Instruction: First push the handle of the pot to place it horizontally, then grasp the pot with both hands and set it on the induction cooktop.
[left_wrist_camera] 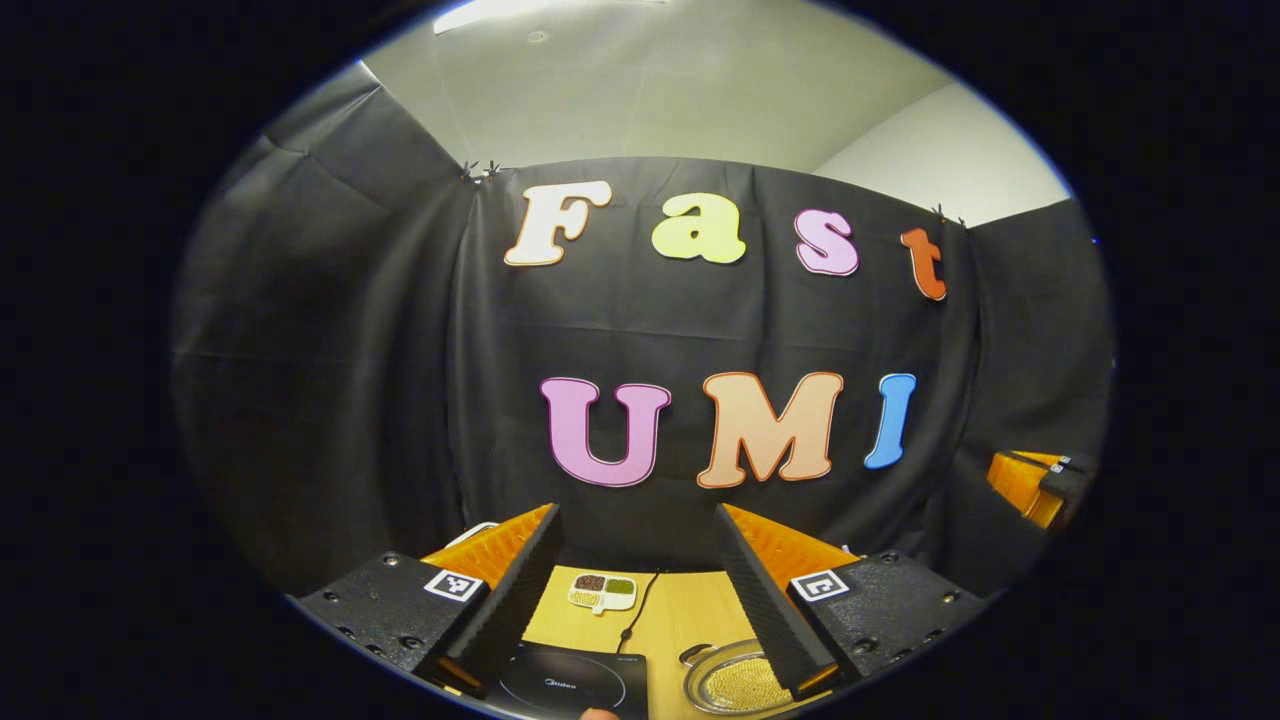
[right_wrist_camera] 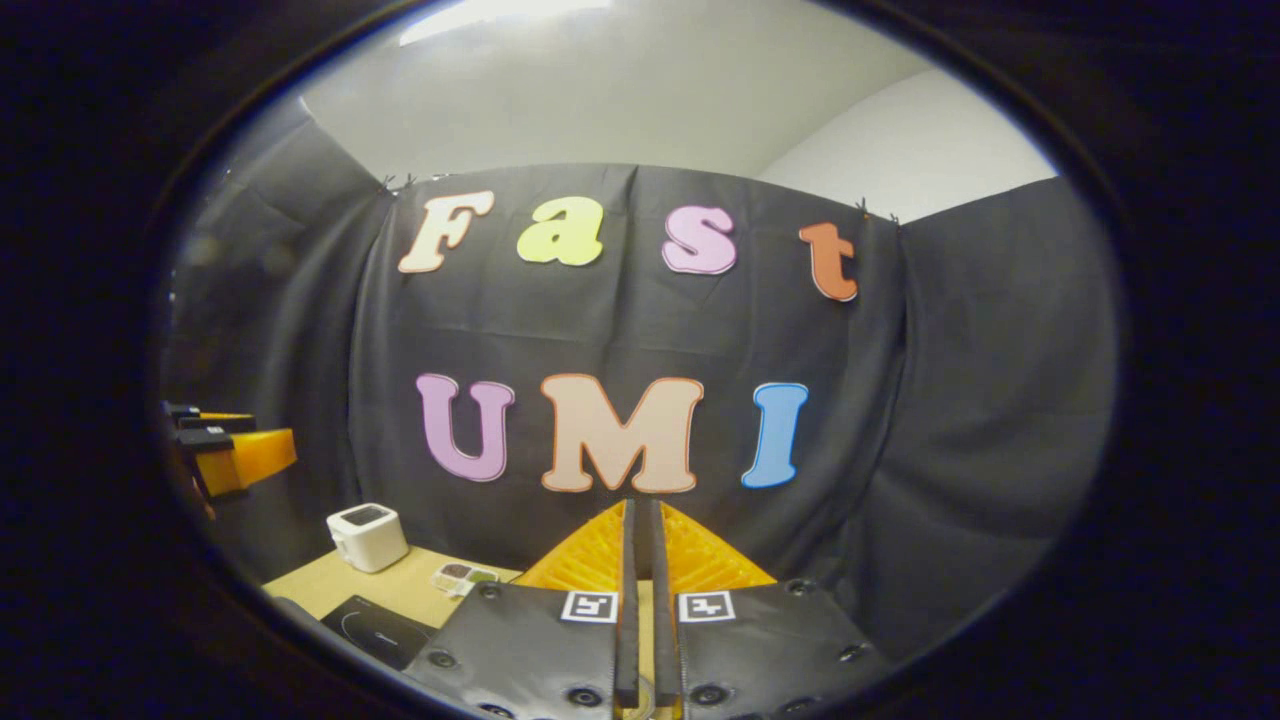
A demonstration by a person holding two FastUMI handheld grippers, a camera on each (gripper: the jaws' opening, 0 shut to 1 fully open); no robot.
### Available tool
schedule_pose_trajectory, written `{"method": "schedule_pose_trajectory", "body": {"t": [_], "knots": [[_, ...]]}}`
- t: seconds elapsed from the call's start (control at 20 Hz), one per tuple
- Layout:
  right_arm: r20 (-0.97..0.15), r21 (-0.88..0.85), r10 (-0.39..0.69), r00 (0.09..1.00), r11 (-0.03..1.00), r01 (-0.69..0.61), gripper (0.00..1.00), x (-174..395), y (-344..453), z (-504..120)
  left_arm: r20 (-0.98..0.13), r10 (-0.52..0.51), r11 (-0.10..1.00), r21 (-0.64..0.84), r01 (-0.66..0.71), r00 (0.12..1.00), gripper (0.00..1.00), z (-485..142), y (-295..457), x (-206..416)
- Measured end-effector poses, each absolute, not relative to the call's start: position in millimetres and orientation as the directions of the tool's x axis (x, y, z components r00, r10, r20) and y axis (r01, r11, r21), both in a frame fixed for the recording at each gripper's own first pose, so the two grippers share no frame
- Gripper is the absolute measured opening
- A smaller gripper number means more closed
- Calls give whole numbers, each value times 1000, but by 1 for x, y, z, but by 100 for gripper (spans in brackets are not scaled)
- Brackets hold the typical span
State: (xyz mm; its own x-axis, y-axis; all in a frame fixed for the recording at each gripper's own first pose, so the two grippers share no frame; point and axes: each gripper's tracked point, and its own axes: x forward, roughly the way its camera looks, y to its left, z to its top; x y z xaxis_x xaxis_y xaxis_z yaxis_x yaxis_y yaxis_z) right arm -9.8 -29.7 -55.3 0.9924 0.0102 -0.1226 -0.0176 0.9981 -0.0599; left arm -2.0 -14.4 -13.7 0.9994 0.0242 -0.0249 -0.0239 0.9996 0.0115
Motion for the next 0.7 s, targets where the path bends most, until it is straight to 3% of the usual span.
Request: {"method": "schedule_pose_trajectory", "body": {"t": [0.05,0.25,0.4,0.5,0.65,0.7], "knots": [[-149,-66,14,989,998,-24,5,-12,-31,-68,-25,26,1000,16,-25,999,96,-14,-15,-3],[-266,-94,30,964,994,-57,8,-26,-36,-128,-22,27,999,37,-26,999,93,-13,-18,-4],[-347,-106,47,937,990,-89,2,-41,-36,-173,-22,36,998,54,-34,999,93,-14,-16,-6],[-394,-116,61,917,987,-116,14,-51,-37,-202,-12,38,998,53,-37,999,94,-12,-15,-7],[-469,-123,81,879,980,-156,14,-68,-36,-248,-13,44,997,56,-43,999,96,-12,-13,-9],[-502,-115,90,860,979,-169,6,-76,-35,-265,-12,48,997,57,-48,999,96,-13,-12,-10]]}}
